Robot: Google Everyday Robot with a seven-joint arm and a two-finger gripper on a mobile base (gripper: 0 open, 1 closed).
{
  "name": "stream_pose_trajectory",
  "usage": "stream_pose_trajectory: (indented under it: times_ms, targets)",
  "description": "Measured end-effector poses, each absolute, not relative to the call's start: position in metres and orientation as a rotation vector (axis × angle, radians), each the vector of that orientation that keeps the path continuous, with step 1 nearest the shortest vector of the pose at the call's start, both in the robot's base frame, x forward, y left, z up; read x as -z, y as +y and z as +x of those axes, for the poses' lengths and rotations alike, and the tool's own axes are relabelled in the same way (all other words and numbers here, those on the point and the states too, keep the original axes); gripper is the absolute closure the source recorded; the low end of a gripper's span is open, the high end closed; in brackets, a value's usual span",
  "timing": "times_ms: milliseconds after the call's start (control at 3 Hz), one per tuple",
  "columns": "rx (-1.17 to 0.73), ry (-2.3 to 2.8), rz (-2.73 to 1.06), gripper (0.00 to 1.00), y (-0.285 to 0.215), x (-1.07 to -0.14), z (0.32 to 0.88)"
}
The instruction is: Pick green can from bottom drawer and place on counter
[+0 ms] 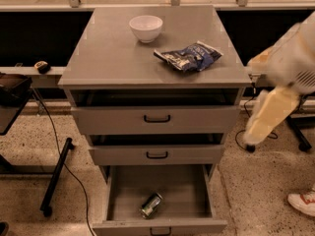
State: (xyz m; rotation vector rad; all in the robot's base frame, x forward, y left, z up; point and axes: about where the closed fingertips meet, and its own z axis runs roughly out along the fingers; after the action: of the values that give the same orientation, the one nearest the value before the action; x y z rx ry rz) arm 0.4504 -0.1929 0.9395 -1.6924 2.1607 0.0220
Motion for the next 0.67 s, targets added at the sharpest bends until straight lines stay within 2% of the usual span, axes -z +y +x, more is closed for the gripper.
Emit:
stream_pose_trajectory:
  times_ms: [333,667]
  targets:
    - [-0.317,2.106,-1.658,0.00,-0.148,-0.849,0.445]
    - [-0.364,2.114,-1.628,0.00,-0.135,-0.817,0.444]
